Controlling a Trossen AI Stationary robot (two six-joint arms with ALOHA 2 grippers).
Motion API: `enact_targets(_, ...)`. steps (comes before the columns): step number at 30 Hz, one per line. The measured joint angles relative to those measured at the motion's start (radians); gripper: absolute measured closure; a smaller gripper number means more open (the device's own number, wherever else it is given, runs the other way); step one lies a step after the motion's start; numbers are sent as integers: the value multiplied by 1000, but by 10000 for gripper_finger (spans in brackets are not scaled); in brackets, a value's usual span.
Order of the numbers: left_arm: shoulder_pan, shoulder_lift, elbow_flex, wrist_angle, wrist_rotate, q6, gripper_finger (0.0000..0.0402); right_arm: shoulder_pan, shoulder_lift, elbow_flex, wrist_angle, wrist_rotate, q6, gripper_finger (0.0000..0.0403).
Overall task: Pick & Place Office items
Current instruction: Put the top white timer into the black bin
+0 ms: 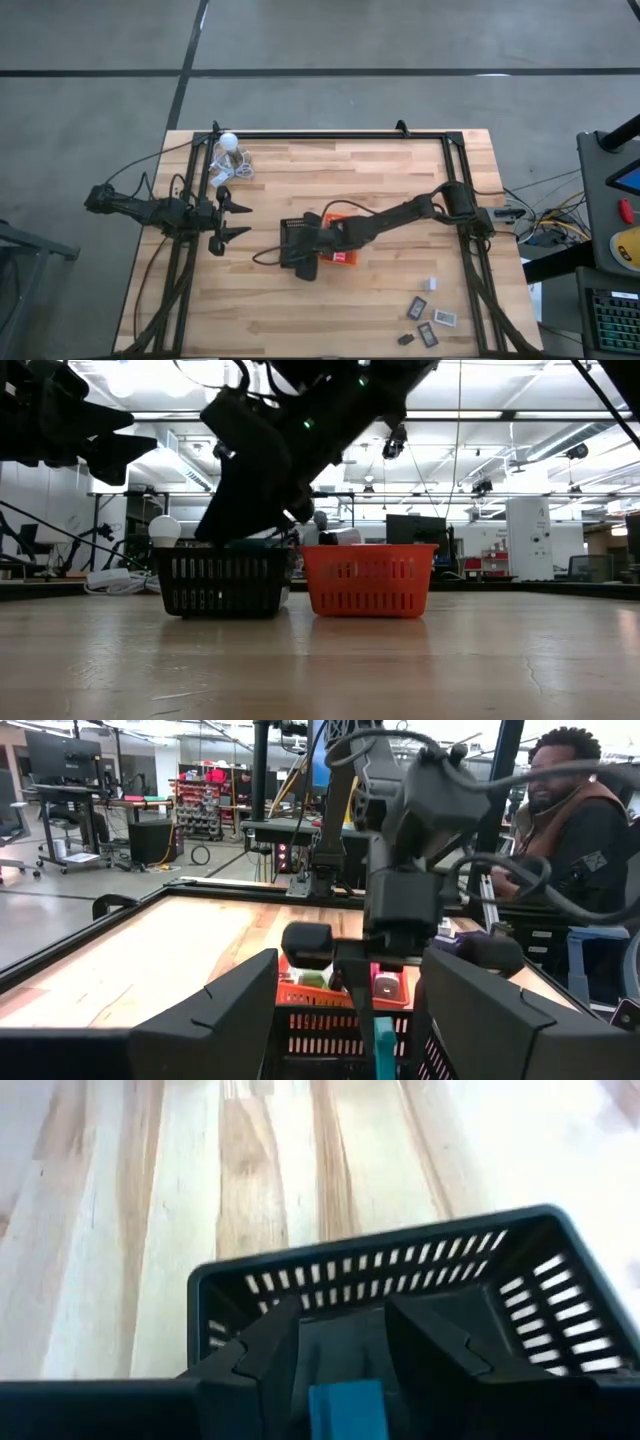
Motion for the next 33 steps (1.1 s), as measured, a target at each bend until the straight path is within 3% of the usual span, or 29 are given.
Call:
enact_targets(7, 0, 0, 0, 0, 0, 0, 149, 0, 0, 99, -122, 13, -17, 253)
enact_targets(17, 0, 0, 0, 0, 0, 0, 149, 48, -10, 324, -509, -66, 93, 250)
enact_targets(28, 0, 0, 0, 0, 0, 0, 149, 301, -31, 438, -717, 413, 147, 250)
enact_targets(33, 0, 0, 0, 0, 0, 0, 149, 373, -44, 439, -801, 475, 347, 250)
